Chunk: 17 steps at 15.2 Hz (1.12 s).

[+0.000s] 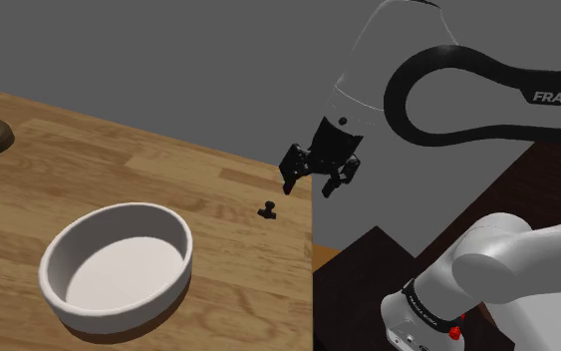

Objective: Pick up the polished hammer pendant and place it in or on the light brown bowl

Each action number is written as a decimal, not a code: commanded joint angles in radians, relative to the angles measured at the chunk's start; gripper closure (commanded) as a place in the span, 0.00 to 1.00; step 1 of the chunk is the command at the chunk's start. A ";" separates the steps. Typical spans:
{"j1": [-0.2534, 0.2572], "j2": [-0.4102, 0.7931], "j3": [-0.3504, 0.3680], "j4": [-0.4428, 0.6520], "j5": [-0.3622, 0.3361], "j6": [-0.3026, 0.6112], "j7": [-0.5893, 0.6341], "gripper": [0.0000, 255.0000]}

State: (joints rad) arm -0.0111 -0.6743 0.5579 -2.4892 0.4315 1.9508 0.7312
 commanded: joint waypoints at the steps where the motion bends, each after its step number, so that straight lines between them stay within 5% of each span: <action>1: -0.030 0.059 0.076 0.030 0.005 0.059 0.102 0.00; 4: -0.089 0.148 0.185 0.088 -0.014 0.129 0.245 0.00; 17: -0.105 0.208 0.239 0.031 -0.012 0.246 0.253 0.00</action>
State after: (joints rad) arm -0.1156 -0.4667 0.7962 -2.4579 0.4199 2.1964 0.9837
